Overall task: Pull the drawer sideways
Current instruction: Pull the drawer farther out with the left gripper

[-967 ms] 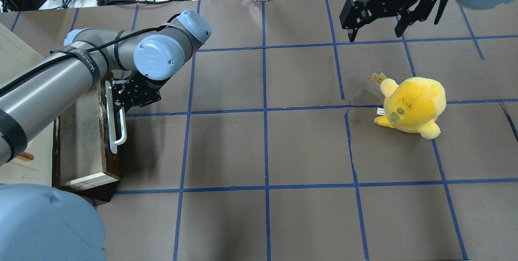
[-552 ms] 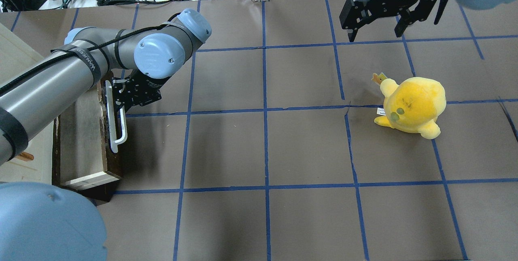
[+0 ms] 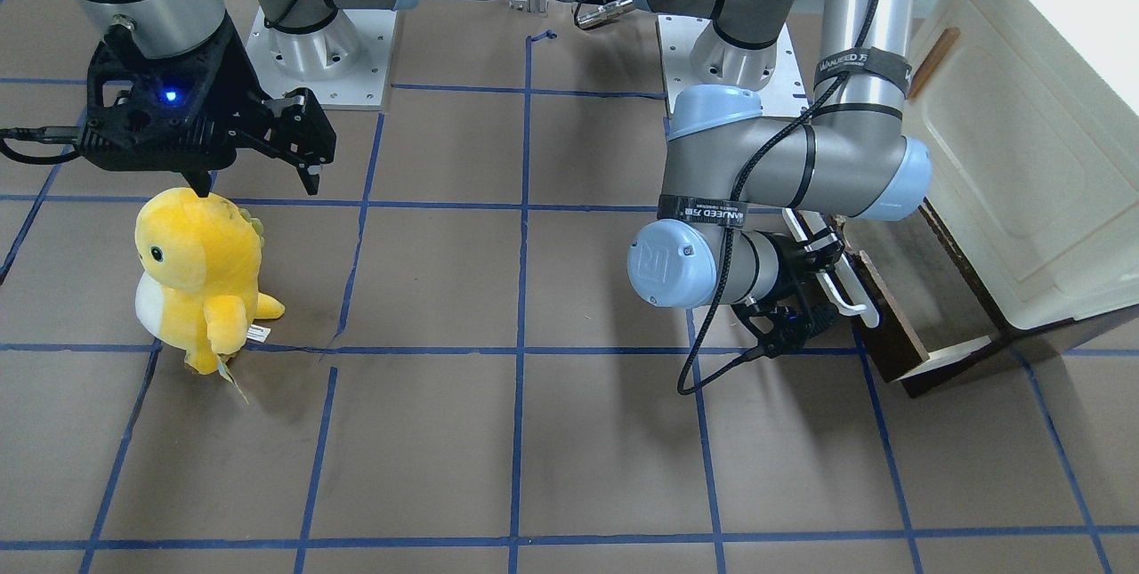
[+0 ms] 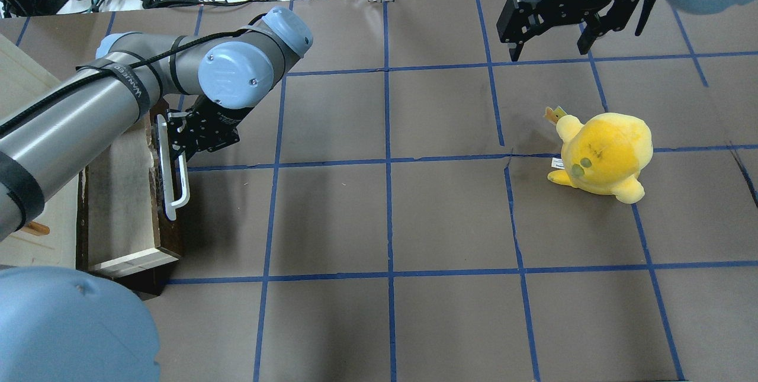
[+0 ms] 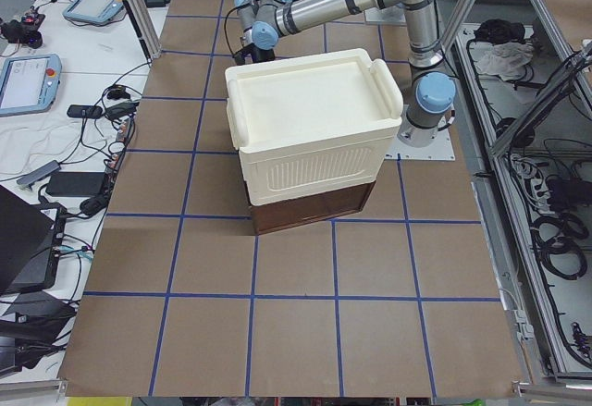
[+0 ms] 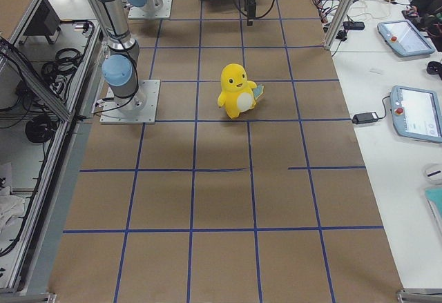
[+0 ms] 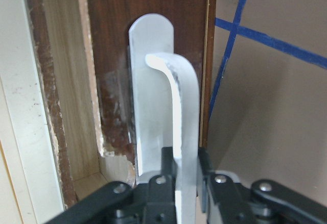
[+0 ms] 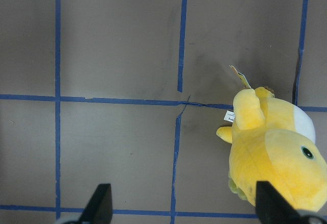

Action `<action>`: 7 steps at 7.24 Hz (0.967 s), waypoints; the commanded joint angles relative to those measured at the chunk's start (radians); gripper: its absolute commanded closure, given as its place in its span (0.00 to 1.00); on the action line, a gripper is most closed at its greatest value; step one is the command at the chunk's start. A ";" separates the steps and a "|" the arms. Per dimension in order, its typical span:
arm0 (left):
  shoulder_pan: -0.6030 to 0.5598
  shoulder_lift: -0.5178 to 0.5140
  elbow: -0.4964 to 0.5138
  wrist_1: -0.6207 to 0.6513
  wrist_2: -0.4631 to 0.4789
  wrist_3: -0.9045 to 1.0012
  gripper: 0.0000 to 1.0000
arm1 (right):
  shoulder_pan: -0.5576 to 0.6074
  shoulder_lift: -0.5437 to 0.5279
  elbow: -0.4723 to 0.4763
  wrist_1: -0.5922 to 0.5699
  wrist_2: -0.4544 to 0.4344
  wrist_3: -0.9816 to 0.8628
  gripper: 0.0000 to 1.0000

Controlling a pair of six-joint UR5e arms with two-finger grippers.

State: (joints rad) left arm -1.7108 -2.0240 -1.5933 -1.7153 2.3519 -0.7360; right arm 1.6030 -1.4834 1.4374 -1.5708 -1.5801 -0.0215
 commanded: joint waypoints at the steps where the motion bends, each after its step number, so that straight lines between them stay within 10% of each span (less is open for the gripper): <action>1: -0.009 -0.012 0.001 -0.001 0.000 -0.014 1.00 | 0.000 0.000 0.000 0.000 -0.001 0.000 0.00; 7: -0.035 -0.041 0.044 -0.024 -0.020 -0.048 1.00 | 0.000 0.000 0.000 0.000 -0.001 0.000 0.00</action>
State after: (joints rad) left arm -1.7368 -2.0545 -1.5611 -1.7368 2.3388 -0.7709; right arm 1.6030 -1.4833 1.4374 -1.5708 -1.5811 -0.0217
